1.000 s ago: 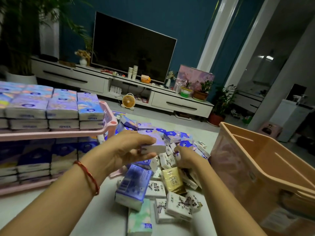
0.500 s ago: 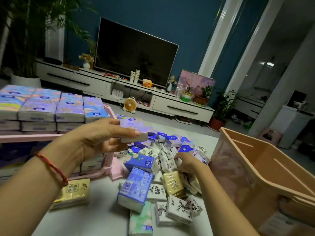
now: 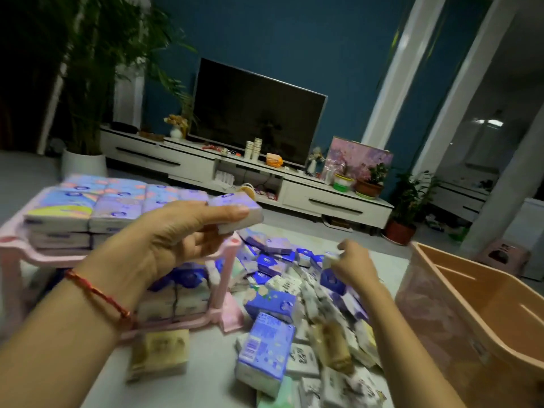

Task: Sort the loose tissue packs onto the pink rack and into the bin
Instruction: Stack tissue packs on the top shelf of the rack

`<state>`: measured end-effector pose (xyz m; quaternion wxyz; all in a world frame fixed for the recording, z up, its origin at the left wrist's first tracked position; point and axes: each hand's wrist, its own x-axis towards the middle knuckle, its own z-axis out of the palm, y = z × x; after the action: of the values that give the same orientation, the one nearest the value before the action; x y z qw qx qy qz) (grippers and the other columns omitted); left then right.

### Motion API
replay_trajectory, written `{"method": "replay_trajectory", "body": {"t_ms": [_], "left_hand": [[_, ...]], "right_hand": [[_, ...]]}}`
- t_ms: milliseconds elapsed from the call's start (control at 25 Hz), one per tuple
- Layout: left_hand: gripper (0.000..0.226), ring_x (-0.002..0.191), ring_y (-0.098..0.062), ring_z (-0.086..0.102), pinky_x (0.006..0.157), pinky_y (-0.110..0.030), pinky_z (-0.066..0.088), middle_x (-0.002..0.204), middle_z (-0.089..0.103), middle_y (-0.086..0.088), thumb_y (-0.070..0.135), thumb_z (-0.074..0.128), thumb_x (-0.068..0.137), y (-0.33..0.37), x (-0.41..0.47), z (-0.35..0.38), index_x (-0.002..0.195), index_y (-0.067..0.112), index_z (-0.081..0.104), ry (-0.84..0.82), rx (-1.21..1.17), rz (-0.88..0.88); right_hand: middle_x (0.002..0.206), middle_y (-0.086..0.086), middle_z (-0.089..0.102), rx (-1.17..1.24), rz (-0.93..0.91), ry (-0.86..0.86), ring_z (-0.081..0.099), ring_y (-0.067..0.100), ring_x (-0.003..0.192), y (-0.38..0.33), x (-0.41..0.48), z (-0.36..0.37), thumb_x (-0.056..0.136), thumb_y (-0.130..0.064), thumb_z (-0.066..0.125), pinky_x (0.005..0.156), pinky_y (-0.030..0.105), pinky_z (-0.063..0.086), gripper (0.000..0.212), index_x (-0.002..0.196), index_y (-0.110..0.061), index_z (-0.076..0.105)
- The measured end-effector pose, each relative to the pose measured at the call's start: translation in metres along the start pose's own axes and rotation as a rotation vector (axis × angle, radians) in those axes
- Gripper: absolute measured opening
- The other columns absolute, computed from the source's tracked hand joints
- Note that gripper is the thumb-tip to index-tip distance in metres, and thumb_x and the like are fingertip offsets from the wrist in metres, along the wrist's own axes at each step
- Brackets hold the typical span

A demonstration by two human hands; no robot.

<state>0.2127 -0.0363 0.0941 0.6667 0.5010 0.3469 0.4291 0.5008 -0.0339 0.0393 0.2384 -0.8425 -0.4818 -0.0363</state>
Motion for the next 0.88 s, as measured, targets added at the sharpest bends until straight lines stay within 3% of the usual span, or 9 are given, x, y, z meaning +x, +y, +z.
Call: {"method": "replay_trajectory", "body": {"t_ms": [80, 200, 320, 480, 680, 800, 880], "left_hand": [[0.038, 0.066, -0.008, 0.054, 0.058, -0.017, 0.044, 0.071, 0.064, 0.002, 0.023, 0.073, 0.052, 0.022, -0.001, -0.028, 0.088, 0.013, 0.066, 0.154, 0.003, 0.099], [0.039, 0.070, -0.004, 0.059, 0.058, -0.014, 0.045, 0.085, 0.068, 0.000, 0.020, 0.080, 0.061, 0.051, -0.004, -0.091, 0.097, 0.010, 0.069, 0.417, 0.243, 0.339], [0.035, 0.073, -0.011, 0.061, 0.053, -0.006, 0.045, 0.089, 0.070, -0.008, 0.011, 0.083, 0.062, 0.061, -0.002, -0.139, 0.093, 0.004, 0.069, 0.578, 0.459, 0.483], [0.040, 0.079, -0.012, 0.063, 0.058, -0.007, 0.048, 0.091, 0.071, -0.002, 0.012, 0.088, 0.057, 0.053, 0.013, -0.170, 0.092, 0.014, 0.067, 0.537, 0.536, 0.459], [0.062, 0.089, 0.001, 0.061, 0.058, 0.000, 0.043, 0.101, 0.068, 0.007, 0.027, 0.091, 0.046, 0.033, 0.026, -0.190, 0.102, 0.016, 0.067, 0.432, 0.585, 0.357], [0.039, 0.093, -0.001, 0.062, 0.066, -0.007, 0.046, 0.102, 0.068, 0.010, 0.020, 0.085, 0.063, 0.027, 0.034, -0.195, 0.097, 0.024, 0.066, 0.430, 0.562, 0.334], [0.021, 0.081, 0.000, 0.067, 0.064, -0.010, 0.049, 0.096, 0.070, 0.009, 0.016, 0.074, 0.077, 0.024, 0.035, -0.197, 0.093, 0.027, 0.065, 0.432, 0.528, 0.317]], "right_hand": [[0.122, 0.017, 0.058, 0.239, -0.107, 0.102, 0.056, 0.025, 0.095, -0.042, -0.001, -0.018, 0.084, -0.002, 0.057, 0.076, 0.029, 0.042, 0.043, 0.127, -0.003, 0.051], [0.116, 0.015, 0.062, 0.514, -0.360, 0.182, 0.054, 0.017, 0.092, -0.119, -0.017, -0.034, 0.083, -0.001, 0.062, 0.076, 0.027, 0.043, 0.043, 0.125, -0.003, 0.053], [0.105, 0.001, 0.060, 0.672, -0.607, 0.208, 0.055, 0.012, 0.091, -0.192, -0.044, -0.028, 0.082, 0.000, 0.063, 0.073, 0.015, 0.043, 0.040, 0.121, -0.009, 0.056], [0.101, 0.004, 0.066, 0.723, -0.745, 0.225, 0.061, 0.019, 0.091, -0.259, -0.054, 0.007, 0.079, 0.006, 0.060, 0.079, 0.023, 0.046, 0.033, 0.108, -0.009, 0.062], [0.108, 0.008, 0.064, 0.654, -0.726, 0.186, 0.056, 0.024, 0.102, -0.289, -0.049, 0.037, 0.080, 0.004, 0.054, 0.085, 0.032, 0.045, 0.033, 0.109, -0.010, 0.062], [0.117, 0.003, 0.056, 0.537, -0.753, 0.049, 0.050, 0.020, 0.109, -0.289, -0.048, 0.046, 0.082, 0.000, 0.054, 0.089, 0.029, 0.043, 0.035, 0.113, -0.015, 0.058], [0.118, 0.001, 0.054, 0.484, -0.776, -0.086, 0.050, 0.017, 0.109, -0.286, -0.048, 0.048, 0.084, -0.004, 0.055, 0.089, 0.024, 0.042, 0.033, 0.114, -0.017, 0.058]]}}
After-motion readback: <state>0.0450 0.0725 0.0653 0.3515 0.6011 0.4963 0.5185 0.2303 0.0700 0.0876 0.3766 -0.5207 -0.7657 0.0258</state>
